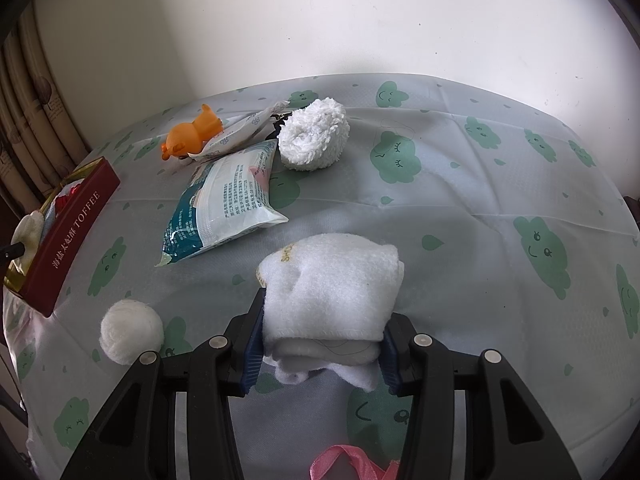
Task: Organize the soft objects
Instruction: 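Lower the white sock into the tin beside the garment and release it with the left gripper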
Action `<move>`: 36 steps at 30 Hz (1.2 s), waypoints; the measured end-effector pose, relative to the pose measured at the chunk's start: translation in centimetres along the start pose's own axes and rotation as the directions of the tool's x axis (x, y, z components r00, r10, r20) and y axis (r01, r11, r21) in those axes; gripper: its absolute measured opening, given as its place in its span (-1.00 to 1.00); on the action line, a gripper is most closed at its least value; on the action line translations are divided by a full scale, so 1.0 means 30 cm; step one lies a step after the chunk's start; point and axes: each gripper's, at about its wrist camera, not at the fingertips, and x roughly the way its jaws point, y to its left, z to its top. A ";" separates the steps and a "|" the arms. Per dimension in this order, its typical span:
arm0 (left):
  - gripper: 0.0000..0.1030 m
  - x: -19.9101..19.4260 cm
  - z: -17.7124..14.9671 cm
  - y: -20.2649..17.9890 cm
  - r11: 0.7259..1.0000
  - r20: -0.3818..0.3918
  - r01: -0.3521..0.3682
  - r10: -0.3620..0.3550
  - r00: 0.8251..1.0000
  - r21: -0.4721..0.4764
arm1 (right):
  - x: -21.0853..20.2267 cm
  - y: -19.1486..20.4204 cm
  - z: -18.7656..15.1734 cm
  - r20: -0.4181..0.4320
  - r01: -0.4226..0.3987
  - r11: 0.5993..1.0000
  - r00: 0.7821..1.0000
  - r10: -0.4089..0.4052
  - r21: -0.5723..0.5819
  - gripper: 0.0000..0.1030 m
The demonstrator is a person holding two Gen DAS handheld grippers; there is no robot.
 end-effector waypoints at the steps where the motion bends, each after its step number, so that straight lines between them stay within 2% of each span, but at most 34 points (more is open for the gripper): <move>1: -0.27 -0.006 -0.001 0.000 1.000 0.005 0.013 -0.013 1.000 0.001 | 0.000 0.000 0.000 0.000 0.000 1.000 1.000 0.000 0.000 -0.12; 9: -0.23 -0.057 0.008 0.021 0.999 0.050 0.048 -0.047 0.998 -0.022 | 0.001 -0.005 -0.002 0.000 0.005 1.000 1.000 -0.005 -0.004 -0.12; 15: -0.12 -0.106 0.019 0.044 0.995 0.100 0.089 -0.084 0.991 -0.050 | 0.001 0.000 -0.002 -0.001 0.013 1.000 1.000 -0.013 -0.010 -0.12; 20: -0.12 -0.111 0.016 0.063 0.993 0.120 0.087 -0.076 0.990 -0.081 | -0.001 0.007 -0.003 0.000 0.019 1.000 1.000 -0.019 -0.015 -0.13; 26: -0.12 -0.095 -0.009 0.076 0.995 0.135 0.025 -0.012 0.991 -0.094 | -0.003 0.008 0.000 0.001 0.027 0.999 1.000 -0.027 -0.017 -0.13; 36: -0.12 -0.084 -0.043 0.120 0.994 0.177 -0.001 0.021 0.984 -0.111 | -0.018 0.059 0.008 0.013 0.111 0.992 0.994 -0.110 -0.061 -0.31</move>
